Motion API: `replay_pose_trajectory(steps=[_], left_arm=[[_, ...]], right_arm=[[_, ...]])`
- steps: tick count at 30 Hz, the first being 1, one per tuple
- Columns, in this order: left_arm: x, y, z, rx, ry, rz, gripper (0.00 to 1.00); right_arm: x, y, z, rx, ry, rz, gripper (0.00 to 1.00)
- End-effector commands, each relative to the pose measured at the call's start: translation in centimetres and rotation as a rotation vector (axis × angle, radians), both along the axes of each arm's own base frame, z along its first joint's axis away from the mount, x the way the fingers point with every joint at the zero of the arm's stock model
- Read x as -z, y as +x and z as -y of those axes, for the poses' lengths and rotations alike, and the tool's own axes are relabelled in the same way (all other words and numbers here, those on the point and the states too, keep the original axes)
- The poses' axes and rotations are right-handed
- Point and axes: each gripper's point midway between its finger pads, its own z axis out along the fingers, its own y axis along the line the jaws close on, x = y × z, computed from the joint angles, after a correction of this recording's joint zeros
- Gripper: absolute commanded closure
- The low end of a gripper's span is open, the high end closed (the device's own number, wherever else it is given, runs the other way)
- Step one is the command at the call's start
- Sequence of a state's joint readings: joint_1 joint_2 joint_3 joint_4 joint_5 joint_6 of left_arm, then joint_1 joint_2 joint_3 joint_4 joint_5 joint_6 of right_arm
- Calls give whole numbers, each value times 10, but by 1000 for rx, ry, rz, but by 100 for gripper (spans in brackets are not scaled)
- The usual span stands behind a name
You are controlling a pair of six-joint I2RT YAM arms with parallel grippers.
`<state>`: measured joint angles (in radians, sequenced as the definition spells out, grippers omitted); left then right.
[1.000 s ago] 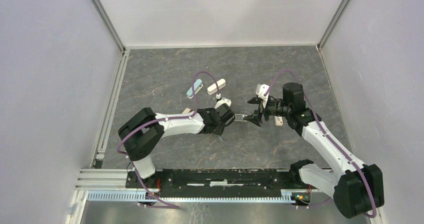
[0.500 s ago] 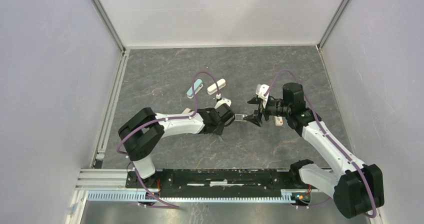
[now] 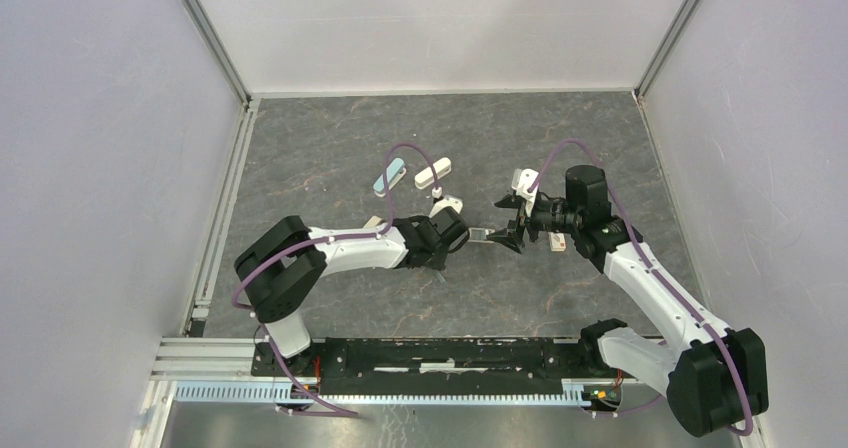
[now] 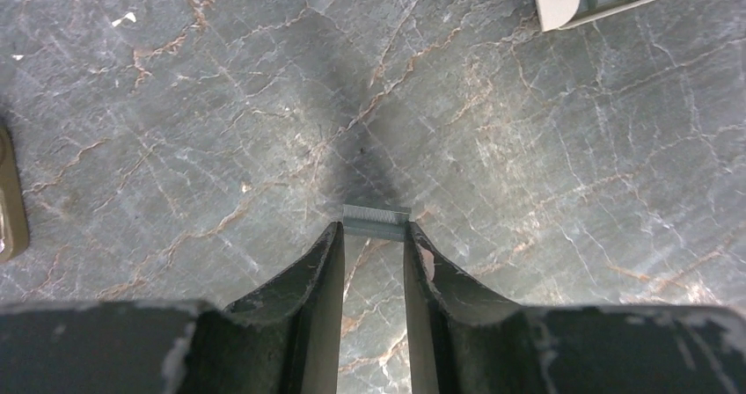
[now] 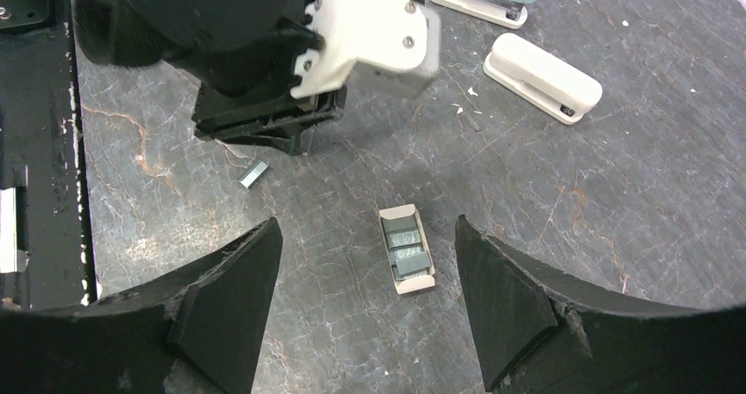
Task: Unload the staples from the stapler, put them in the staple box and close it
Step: Pick up the staple from the center of the board.
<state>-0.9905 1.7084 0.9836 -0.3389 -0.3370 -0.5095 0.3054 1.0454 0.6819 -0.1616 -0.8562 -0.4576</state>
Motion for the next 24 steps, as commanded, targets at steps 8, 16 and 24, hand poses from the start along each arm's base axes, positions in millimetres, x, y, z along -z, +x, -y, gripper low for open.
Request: replay_pose_trajectory(steps=[8,16,24], left_arm=[[-57,-5,16,-50,-362,43,66],[-88,-21,22,-29,-772,-65,66],[-116,-35,23,15,-1043,-145,66]], right_arm=[[5,-3,0,-34,-11,35,22],[18,-29,-8,-218,2,156,21],[34,-51,-24,-320,27,325,20]])
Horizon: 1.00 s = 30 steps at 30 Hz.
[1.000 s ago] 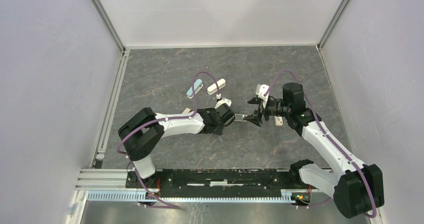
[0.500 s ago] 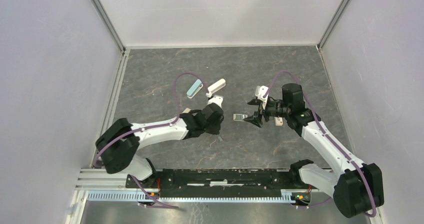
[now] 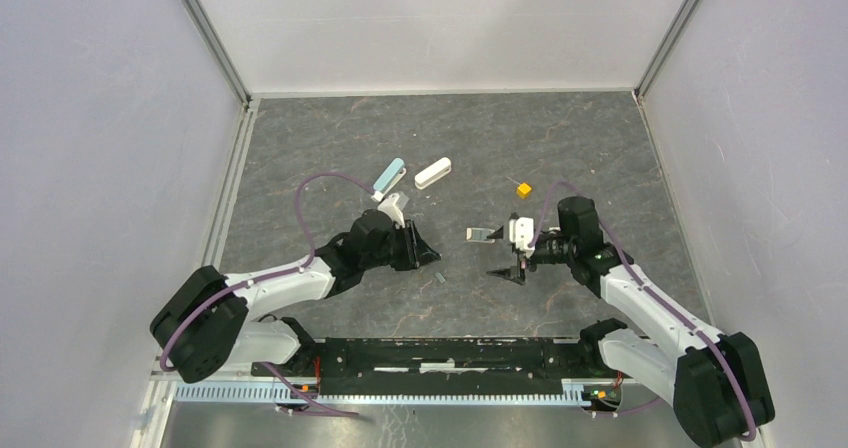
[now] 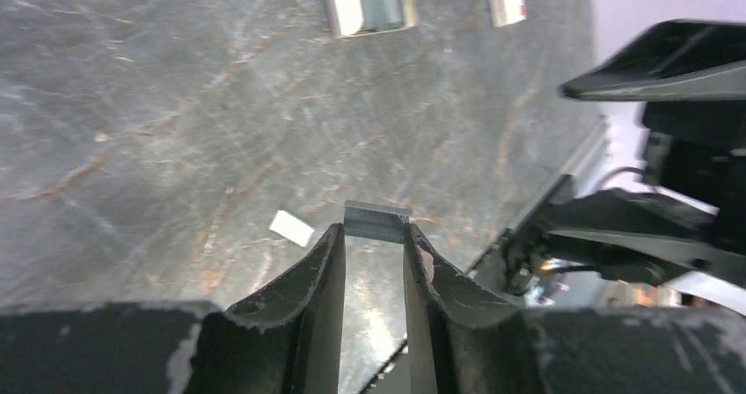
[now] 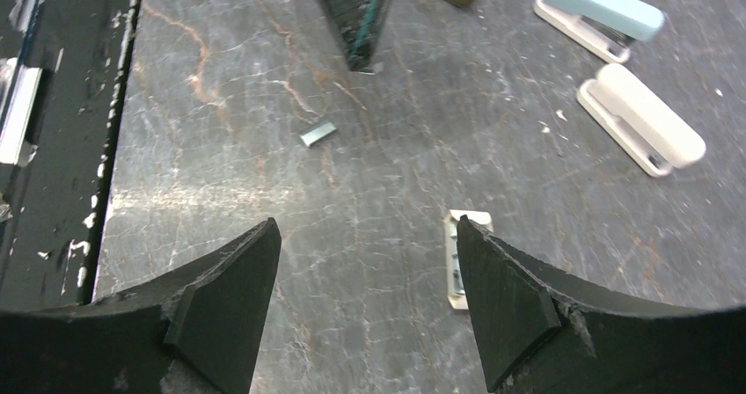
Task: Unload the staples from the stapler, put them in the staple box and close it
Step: Pick up the staple from the center of the board.
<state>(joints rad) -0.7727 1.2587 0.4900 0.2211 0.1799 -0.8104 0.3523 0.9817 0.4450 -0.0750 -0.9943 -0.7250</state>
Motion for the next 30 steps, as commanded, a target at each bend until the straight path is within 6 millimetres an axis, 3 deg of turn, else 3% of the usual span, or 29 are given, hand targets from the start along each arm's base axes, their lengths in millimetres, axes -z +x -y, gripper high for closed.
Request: replay_pose_trajectory(steps=[1,6,12,25,30], left_arm=[[-56,-8,23,70,-294,12,66],[-72,-14,27,91,-392,8,66],[-83,-19,31,111,-473,-8,66],[-92,-26,46,165,-572,-37,66],[-92,-26,51,173,-591,-46,66]], right_arm=[[-18,0,-18,-77,63,172,20],[-20,-1,-29,-49,122,138,21],[-40,-4,-36,-21,257,69,21],[-47,-14,-45,-22,328,24,22],[-49,-11,-44,-7,330,45,29]])
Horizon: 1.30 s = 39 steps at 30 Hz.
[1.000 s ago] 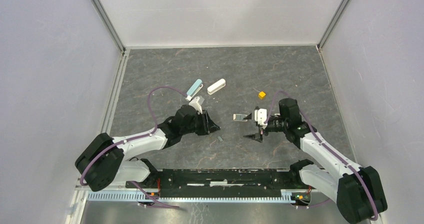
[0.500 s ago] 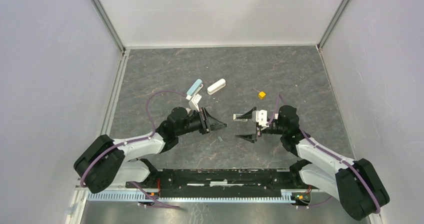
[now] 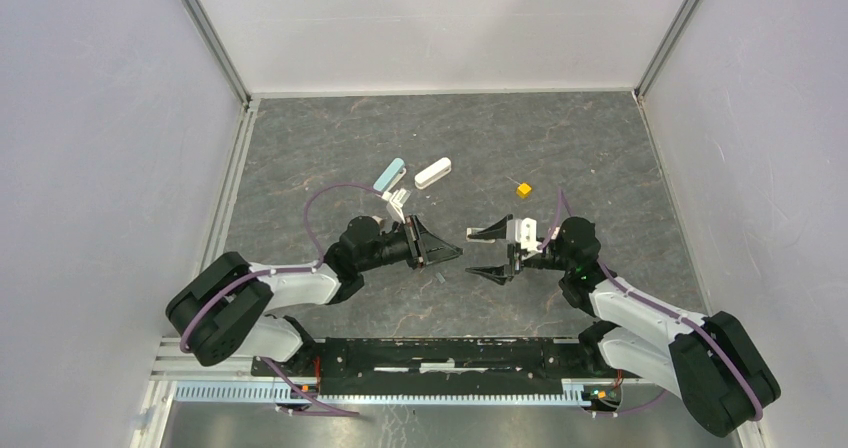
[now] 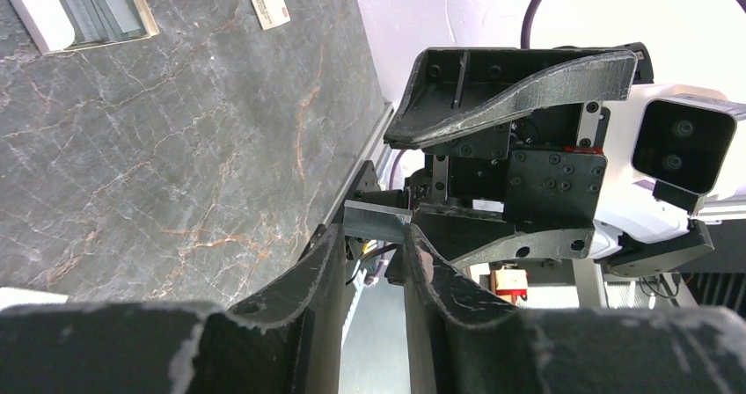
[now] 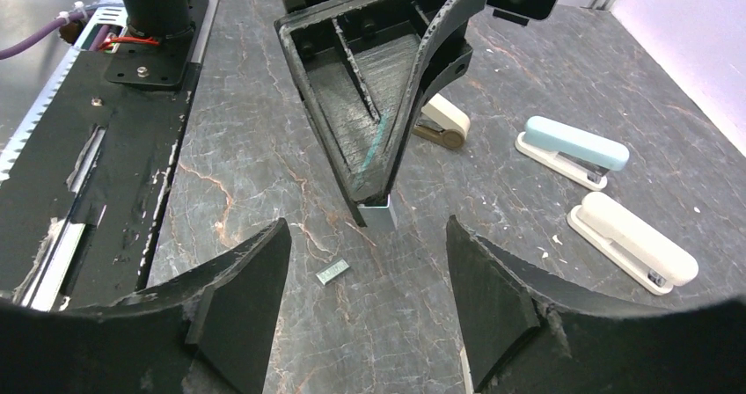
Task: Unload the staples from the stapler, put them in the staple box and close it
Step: Pick up the staple from the center of the board.
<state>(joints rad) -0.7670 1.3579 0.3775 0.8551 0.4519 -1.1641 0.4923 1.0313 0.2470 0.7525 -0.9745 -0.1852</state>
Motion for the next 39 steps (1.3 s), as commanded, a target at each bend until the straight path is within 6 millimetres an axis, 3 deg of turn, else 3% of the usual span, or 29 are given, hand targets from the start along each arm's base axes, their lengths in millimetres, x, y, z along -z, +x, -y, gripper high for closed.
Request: replay_pose_trajectory(steps=[1,26,39], left_arm=[[-21,-4,8,31,-89,20,66],[-25,-7,22,56,-135,5,66],[-22,-8,24,58,-132,-6,66]], right_arm=[[-10,5,0,29,26,40,30],[-7,12,-1,57,-14,75,55],[-15,15,-2,63,-20,101,59]])
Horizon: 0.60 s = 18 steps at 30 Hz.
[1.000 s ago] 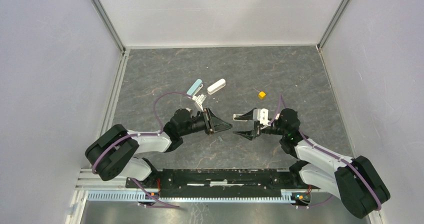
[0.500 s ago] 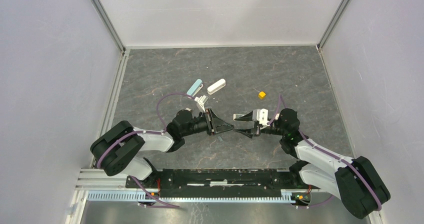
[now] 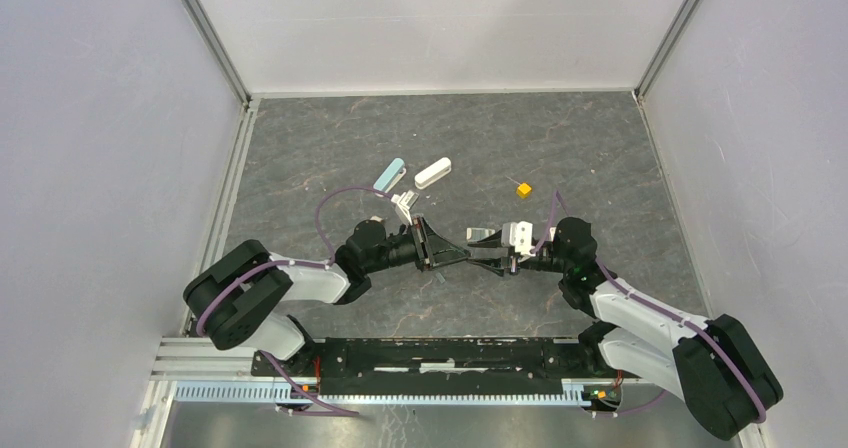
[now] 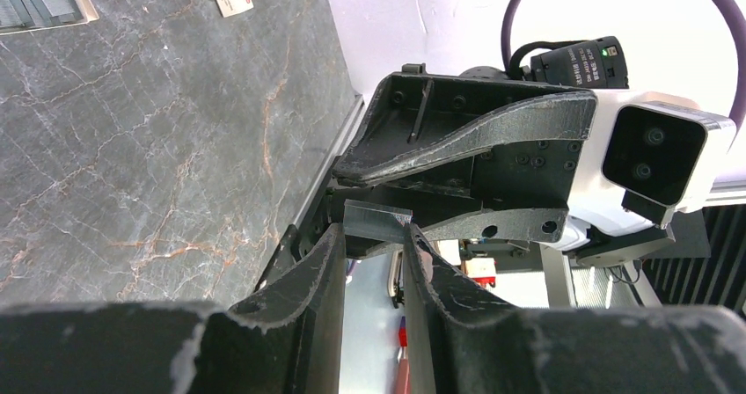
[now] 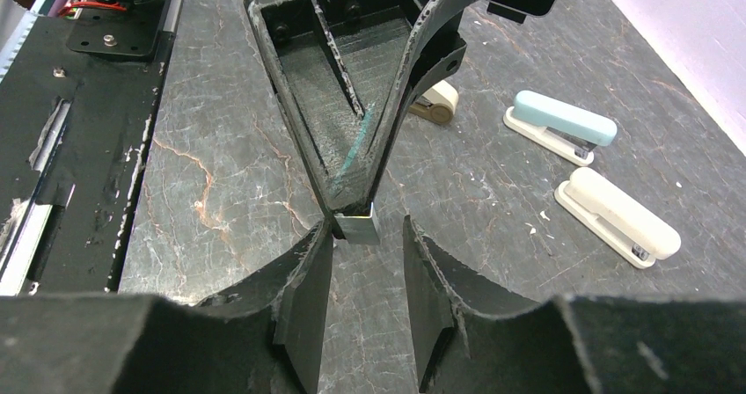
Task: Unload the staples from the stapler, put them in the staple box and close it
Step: Pick up the staple from the center of the board.
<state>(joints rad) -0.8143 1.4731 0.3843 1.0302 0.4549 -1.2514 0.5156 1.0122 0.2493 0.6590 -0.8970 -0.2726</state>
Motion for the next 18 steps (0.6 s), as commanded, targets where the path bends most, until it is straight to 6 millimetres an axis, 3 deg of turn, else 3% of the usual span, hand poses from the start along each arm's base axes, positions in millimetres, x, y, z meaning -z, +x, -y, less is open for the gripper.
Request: replay_pose_trajectory(steps=[1,18], left_arm=[[-17,1,6,12,-55,27,66],[-5,3,7,3,-29,6,66]], right_arm=[[-27,9,-4,11,29,78,59],[-34,11,-4,12,22,81,61]])
